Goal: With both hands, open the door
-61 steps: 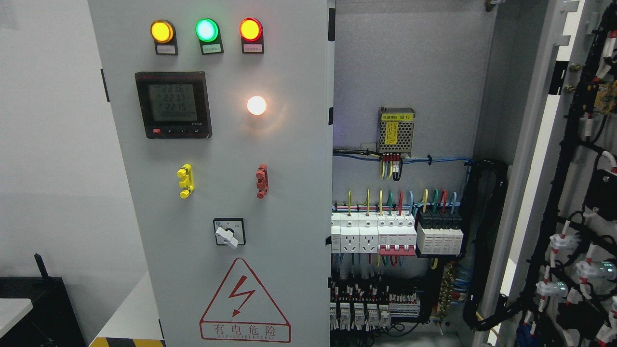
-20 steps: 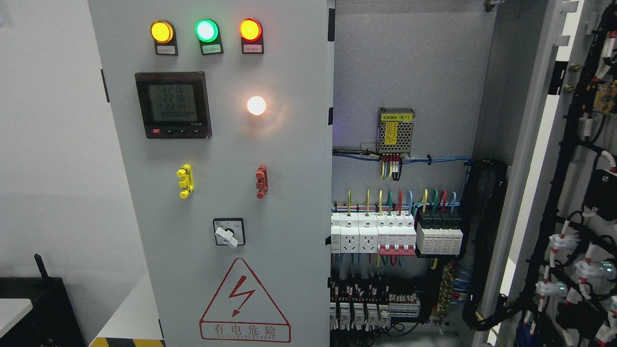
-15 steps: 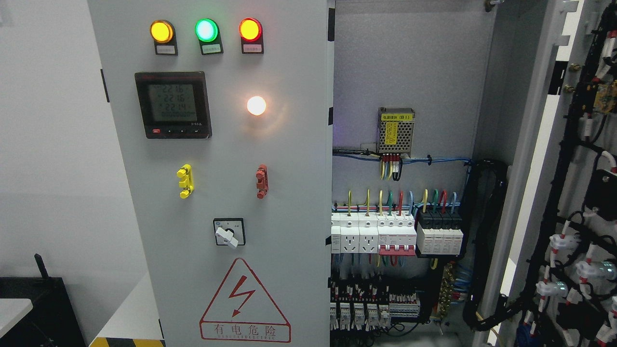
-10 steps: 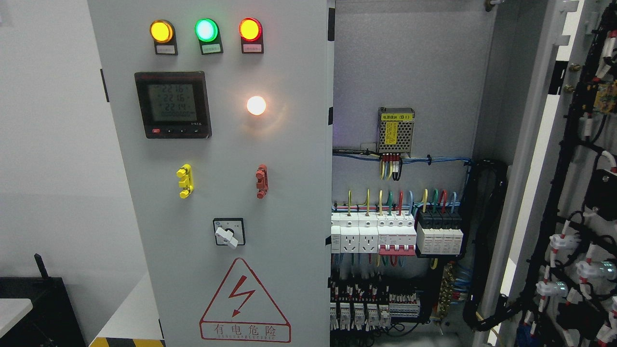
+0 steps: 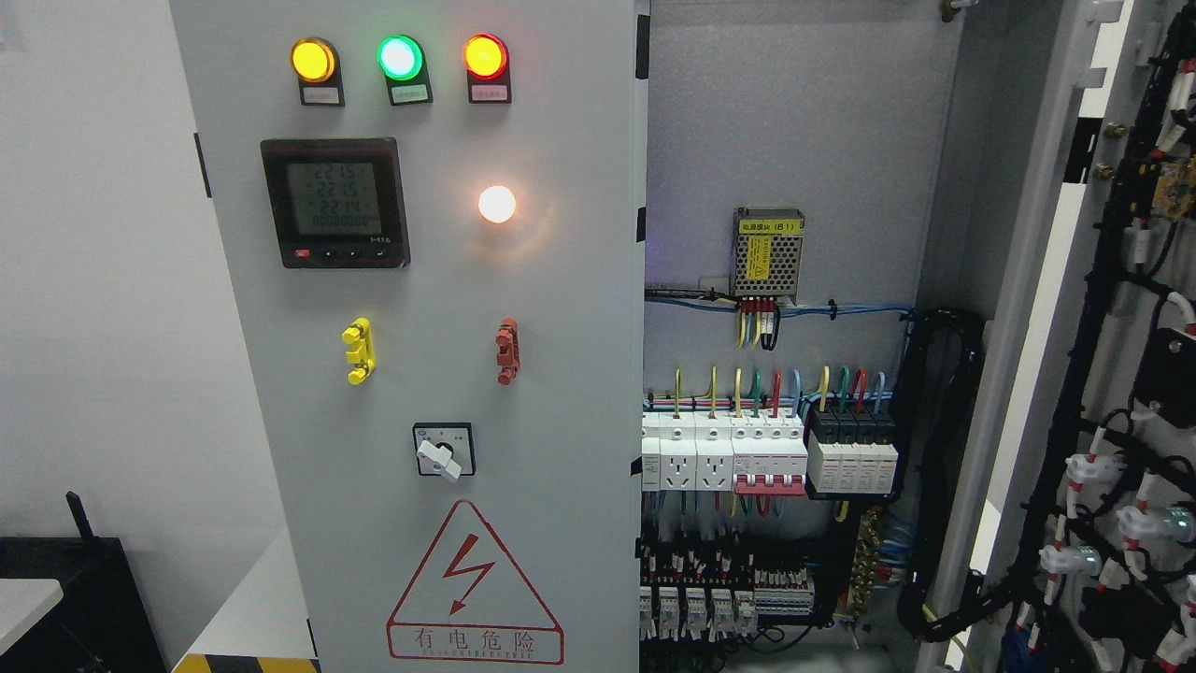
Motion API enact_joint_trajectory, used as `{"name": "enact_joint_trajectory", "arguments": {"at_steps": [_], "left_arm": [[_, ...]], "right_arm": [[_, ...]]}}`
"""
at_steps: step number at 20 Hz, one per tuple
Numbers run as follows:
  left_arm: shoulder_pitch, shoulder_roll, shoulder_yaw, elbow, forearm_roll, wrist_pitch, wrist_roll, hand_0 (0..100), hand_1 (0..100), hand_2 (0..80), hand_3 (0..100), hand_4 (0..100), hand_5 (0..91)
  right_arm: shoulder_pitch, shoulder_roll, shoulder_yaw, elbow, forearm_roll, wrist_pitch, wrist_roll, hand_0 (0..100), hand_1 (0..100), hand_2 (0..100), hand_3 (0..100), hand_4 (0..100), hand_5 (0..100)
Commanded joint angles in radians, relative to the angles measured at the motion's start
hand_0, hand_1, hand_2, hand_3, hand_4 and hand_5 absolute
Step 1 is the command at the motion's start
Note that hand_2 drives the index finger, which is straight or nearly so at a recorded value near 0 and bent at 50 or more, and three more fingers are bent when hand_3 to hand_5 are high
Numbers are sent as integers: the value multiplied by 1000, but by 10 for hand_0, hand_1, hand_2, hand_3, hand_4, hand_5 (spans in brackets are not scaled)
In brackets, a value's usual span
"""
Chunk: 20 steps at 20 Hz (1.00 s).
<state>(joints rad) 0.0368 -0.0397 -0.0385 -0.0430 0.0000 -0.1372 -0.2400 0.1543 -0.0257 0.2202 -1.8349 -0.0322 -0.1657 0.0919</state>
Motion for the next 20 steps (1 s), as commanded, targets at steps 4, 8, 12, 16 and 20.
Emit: {"name": "enact_joint_trajectory", "arguments": {"at_steps": [4, 8, 12, 16, 20], "left_arm": [[0, 0, 0, 0, 21, 1, 1, 0, 0, 0, 0, 0, 0], [0, 0, 0, 0, 21, 1, 1, 0, 0, 0, 0, 0, 0], [0, 0, 0, 0, 21, 1, 1, 0, 0, 0, 0, 0, 0], [0, 0, 0, 0, 21, 1, 1, 0, 0, 0, 0, 0, 0], [0, 0, 0, 0, 21, 1, 1, 0, 0, 0, 0, 0, 0]], "right_arm": [[-173, 49, -7, 74, -9, 98, -1, 383, 0, 0, 0, 0, 0], [-231, 64, -10, 97, -9, 150, -1, 383, 0, 0, 0, 0, 0], [-292, 73, -12, 147, -21, 160, -1, 384, 0, 0, 0, 0, 0], [-329, 73, -12, 195, -84, 212, -1, 383, 0, 0, 0, 0, 0], [-369, 73, -10, 236, -95, 215, -1, 384, 0, 0, 0, 0, 0]]}}
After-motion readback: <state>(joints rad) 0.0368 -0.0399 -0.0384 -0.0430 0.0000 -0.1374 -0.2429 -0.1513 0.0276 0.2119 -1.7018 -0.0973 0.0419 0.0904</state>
